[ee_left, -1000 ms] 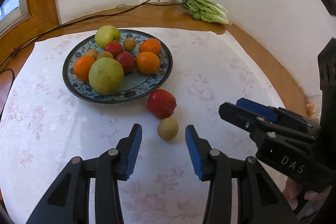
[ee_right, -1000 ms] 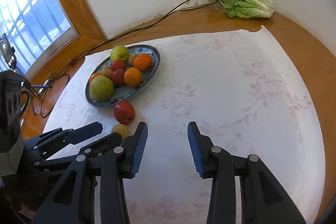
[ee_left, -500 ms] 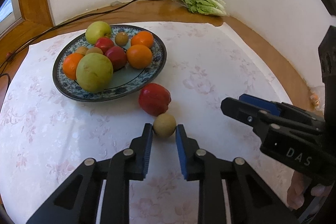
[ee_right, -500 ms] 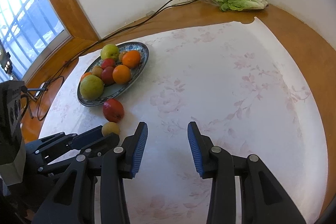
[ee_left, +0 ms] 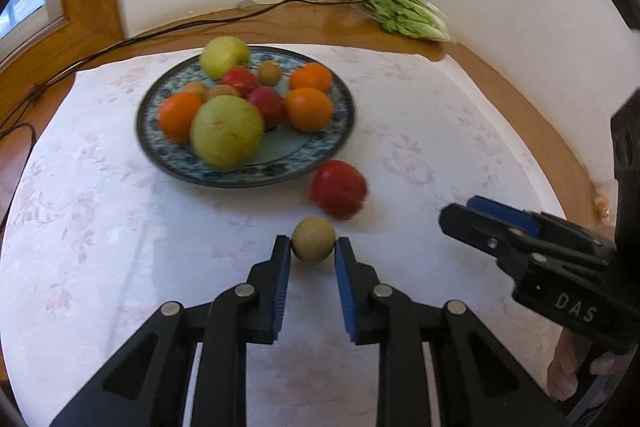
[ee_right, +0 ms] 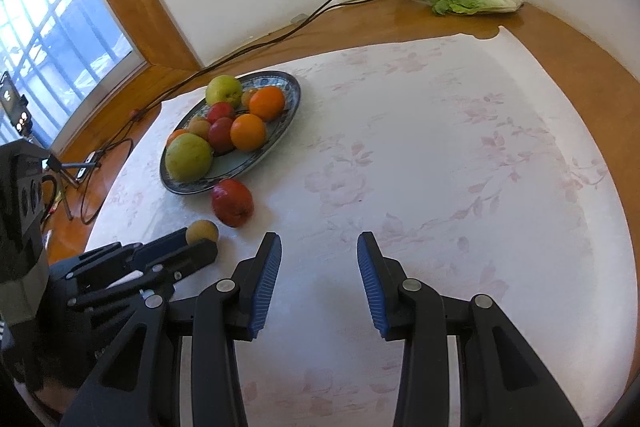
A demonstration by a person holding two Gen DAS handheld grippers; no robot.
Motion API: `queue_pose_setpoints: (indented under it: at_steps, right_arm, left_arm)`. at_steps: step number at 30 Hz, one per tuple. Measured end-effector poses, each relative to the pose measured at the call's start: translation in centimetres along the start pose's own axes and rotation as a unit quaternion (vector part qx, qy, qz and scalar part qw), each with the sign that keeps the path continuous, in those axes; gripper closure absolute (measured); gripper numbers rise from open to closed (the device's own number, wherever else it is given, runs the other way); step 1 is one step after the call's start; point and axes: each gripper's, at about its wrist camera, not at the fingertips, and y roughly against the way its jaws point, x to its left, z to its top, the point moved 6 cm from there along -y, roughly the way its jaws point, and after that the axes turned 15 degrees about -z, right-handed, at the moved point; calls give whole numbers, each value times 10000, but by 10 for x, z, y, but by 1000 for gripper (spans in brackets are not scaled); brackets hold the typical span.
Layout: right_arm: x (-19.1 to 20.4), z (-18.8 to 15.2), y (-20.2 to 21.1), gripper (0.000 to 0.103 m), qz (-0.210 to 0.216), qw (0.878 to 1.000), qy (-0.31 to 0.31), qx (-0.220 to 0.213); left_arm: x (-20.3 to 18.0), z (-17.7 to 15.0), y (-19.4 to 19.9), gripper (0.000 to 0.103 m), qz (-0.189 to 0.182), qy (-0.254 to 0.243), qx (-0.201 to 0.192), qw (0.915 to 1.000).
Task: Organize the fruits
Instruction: 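Grasp the brown fruit with the left tool while the right tool grasps the red apple, then carry the brown fruit and red apple over the plate with both tools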
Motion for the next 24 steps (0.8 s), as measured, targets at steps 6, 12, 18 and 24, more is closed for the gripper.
queue_pose_setpoints:
  at_steps: [6,12,18,24]
  right_arm:
    - [10,-1,2,62,145,9998,73,85]
    - [28,1,2,62,182,9991,339,151]
    - [41,-1,-4,62,403,9973,418,447]
    - [51,1,2,62,122,9948,869,508]
  left_arm:
    - [23,3,16,79,168,203,-169,9995]
    - [46,5,27,79,338,442,-312,9980]
    - [58,6,33,79,395,517,-407,9970]
    - [61,5,34,79,368,535,-429,9970]
